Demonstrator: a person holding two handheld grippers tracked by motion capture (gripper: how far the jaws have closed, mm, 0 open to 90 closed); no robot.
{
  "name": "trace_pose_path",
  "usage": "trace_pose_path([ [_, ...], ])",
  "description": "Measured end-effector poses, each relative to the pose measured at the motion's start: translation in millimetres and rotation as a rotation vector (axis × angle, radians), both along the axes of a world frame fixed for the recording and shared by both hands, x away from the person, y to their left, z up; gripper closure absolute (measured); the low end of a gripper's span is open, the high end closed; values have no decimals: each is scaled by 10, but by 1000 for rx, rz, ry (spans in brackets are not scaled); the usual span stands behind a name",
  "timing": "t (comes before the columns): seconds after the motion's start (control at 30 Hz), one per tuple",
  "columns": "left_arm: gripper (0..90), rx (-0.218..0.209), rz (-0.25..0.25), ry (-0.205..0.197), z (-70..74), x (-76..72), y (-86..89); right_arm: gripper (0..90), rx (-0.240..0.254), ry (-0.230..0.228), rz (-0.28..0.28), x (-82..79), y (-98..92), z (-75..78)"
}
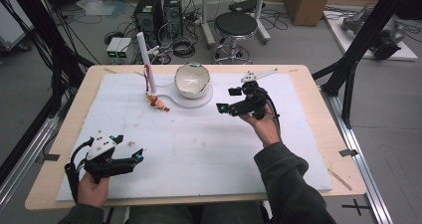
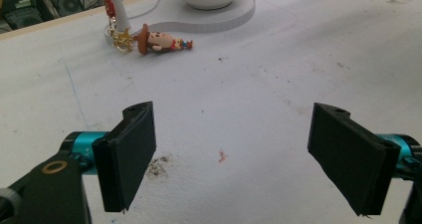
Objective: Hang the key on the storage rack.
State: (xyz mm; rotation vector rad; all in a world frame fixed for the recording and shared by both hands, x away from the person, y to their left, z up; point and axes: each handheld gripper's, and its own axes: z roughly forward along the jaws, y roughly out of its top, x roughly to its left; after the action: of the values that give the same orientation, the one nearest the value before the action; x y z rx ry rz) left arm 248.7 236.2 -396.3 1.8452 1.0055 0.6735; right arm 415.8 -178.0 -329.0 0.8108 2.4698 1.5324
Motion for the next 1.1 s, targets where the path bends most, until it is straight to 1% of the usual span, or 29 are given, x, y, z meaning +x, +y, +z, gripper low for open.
trace_pose_path([
  [0.1, 195, 0, -1, 2, -1, 0, -3, 123, 1, -1, 2, -15, -20, -10],
  [0.23, 196, 0, 0, 0, -3, 3, -7, 123, 1, -12, -12, -38, -60, -21],
  [0.33, 195, -2, -1, 0, -2, 4, -5, 123, -6, -15, -15, -49, -88, -35],
  [0.43, 195, -1, 0, 0, -2, 3, -6, 123, 1, -10, -23, -74, -118, -45],
  [0.5, 196, -1, 0, 0, -3, 4, -7, 122, -4, -14, -21, -75, -134, -53],
  [0.53, 196, -2, 1, 0, -3, 5, -7, 122, -4, -5, -22, -85, -140, -54],
  [0.6, 195, -2, 0, 0, -2, 5, -8, 122, -4, -14, -28, -100, -165, -60],
  [0.7, 195, -2, 0, 0, -3, 5, -8, 122, -6, -10, -33, -118, -191, -77],
  [0.97, 195, 1, 2, 2, -1, 4, -9, 117, 10, -7, -47, -176, -284, -138],
  [1.07, 195, 1, 1, 4, -1, 5, -11, 116, 3, -4, -57, -213, -311, -152],
  [1.1, 195, 1, 1, 4, -1, 5, -11, 116, 4, -9, -55, -219, -317, -158],
])
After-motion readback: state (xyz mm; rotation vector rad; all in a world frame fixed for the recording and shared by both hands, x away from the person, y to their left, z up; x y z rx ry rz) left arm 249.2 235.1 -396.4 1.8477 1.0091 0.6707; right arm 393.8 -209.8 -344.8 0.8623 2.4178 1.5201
